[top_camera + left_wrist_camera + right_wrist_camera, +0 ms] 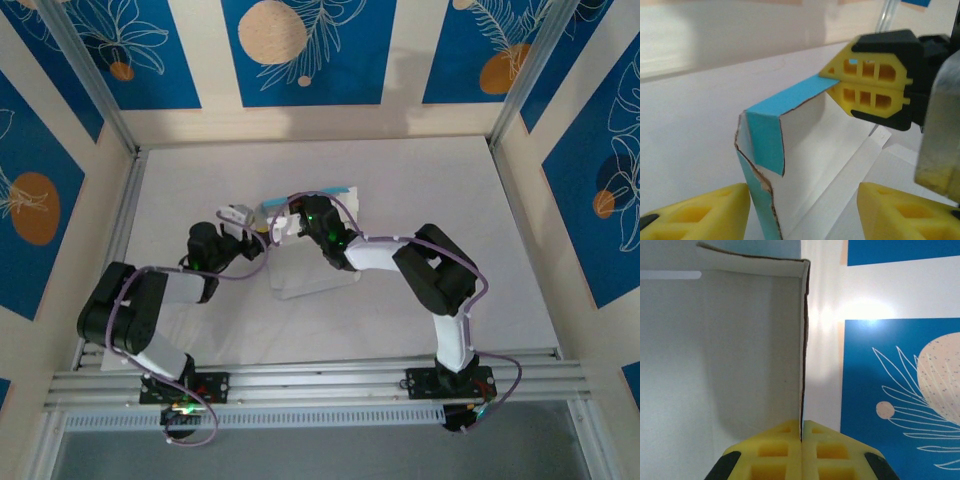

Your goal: Fold the paper box

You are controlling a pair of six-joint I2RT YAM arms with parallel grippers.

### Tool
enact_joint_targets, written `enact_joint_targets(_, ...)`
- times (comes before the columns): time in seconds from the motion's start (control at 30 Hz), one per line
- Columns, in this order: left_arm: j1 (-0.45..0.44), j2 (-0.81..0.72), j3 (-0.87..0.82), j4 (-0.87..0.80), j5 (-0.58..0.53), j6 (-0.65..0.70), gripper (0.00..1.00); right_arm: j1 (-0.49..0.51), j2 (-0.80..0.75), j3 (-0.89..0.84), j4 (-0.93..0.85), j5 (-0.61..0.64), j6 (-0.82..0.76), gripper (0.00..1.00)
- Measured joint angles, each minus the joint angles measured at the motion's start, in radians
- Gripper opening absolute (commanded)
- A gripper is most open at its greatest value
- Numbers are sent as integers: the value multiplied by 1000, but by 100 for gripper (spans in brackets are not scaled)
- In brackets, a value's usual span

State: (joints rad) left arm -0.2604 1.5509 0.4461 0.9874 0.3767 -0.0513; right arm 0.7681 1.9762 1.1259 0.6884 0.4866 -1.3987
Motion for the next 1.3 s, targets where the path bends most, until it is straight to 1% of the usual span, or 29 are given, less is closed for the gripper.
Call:
enact_joint_targets(0.13,0,-63,-23,0,-77,-6,55,4,18,0,45,21,-18,0)
enact_joint_targets(0.3,0,-82,-23,0,-137,-22,54,4,42,13,68,31,-43,0)
enact_joint_targets(0.53,-1,-81,-27,9,-192,-51,53,19,82,27,147,63,-72,0)
enact_joint_targets(0.77,-6,-92,-59,37,-230,-63,53,50,106,-6,224,87,-86,0)
enact_joint_targets(0.9,-6,-164,-68,39,-257,-61,49,50,106,-12,232,86,-85,0)
enact_joint_targets(1.0,-3,-247,-68,33,-302,-42,42,50,106,-12,231,86,-80,0)
enact_joint_targets(1.07,5,-297,-68,16,-341,-24,35,50,106,-12,231,86,-74,0)
enact_joint_targets(1.17,16,-339,-57,-55,-418,13,31,49,106,-12,230,85,-68,0)
enact_joint_targets(1.3,21,-315,-28,-175,-487,70,33,49,106,-12,227,85,-62,0)
